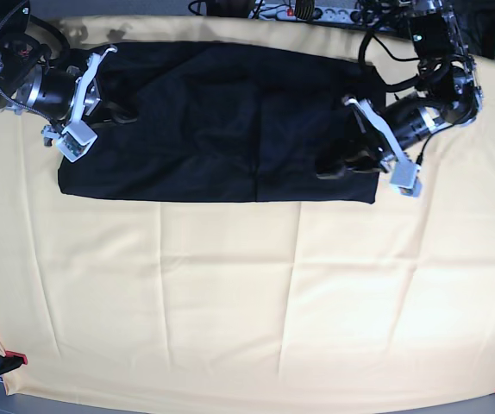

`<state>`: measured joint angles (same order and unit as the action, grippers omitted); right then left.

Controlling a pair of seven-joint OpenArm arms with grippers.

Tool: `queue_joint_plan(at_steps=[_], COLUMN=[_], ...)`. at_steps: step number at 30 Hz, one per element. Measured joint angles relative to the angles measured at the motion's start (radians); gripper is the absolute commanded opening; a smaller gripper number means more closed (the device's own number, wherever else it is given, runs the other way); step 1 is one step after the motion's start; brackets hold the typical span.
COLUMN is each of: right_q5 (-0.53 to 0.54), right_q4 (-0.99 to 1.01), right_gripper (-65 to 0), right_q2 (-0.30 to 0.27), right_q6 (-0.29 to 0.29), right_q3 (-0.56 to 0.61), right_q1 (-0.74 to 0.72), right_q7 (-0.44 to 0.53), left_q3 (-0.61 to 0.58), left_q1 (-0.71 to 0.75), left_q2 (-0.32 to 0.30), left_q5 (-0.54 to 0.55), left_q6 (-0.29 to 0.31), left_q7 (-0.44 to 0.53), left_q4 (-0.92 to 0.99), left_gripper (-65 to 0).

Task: Fold the T-shirt properly
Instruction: 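Fold the strip end with the left gripper toward the right gripper, then grasp the other strip end with the right gripper and fold it over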

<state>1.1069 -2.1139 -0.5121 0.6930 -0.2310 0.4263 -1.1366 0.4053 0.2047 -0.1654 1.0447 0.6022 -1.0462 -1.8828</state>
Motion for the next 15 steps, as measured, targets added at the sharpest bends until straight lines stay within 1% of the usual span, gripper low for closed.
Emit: queue_joint_plan(at_steps=[2, 3, 6, 7, 9, 10, 11, 12, 13, 15], right_q5=[0.000, 0.000, 0.000, 0.000, -0.016, -0.046, -0.085, -0.131, -0.188, -0.286], right_q4=[0.000, 0.000, 0.000, 0.000, 0.000, 0.000, -0.002, -0.002, -0.002, -0.002], right_gripper=[-65.0, -65.0, -65.0, -63.3, -50.0, -43.7, -39.0, -36.2, -34.8, -34.3], right_q2=[0.000, 0.000, 0.000, 0.000, 0.001, 0.000, 0.001, 0.002, 0.003, 0.003], right_q6=[0.000, 0.000, 0.000, 0.000, 0.000, -0.002, -0.038, -0.077, -0.117, -0.224], right_q3=[0.000, 0.000, 0.000, 0.000, -0.001, -0.005, -0.018, -0.038, -0.069, -0.136], right_q1=[0.000, 0.000, -0.007, -0.016, -0.051, -0.068, -0.080, -0.089, -0.089, -0.084], right_q7=[0.000, 0.000, 0.000, -0.001, 0.002, 0.004, 0.005, 0.012, 0.034, 0.063], left_q3=[0.009, -0.003, -0.068, -0.090, -0.126, -0.140, -0.153, -0.163, -0.173, -0.177], left_q1=[0.008, 0.014, 0.023, 0.023, 0.022, 0.023, 0.026, 0.025, 0.025, 0.024], left_q2=[-0.001, 0.000, 0.000, 0.002, 0.002, 0.002, 0.002, 0.001, 0.000, 0.002], left_q5=[-0.121, -0.173, -0.253, -0.282, -0.351, -0.371, -0.388, -0.407, -0.422, -0.433], left_q6=[-0.047, -0.061, -0.068, -0.067, -0.069, -0.089, -0.106, -0.112, -0.122, -0.144], left_q7=[0.009, 0.006, 0.017, 0.034, 0.059, 0.074, 0.091, 0.108, 0.125, 0.131], left_q4=[0.005, 0.012, 0.043, 0.055, 0.081, 0.092, 0.095, 0.100, 0.106, 0.111], left_gripper=[-65.0, -65.0, -65.0, -65.0, -65.0, -65.0, -65.0, -65.0, -65.0, -65.0])
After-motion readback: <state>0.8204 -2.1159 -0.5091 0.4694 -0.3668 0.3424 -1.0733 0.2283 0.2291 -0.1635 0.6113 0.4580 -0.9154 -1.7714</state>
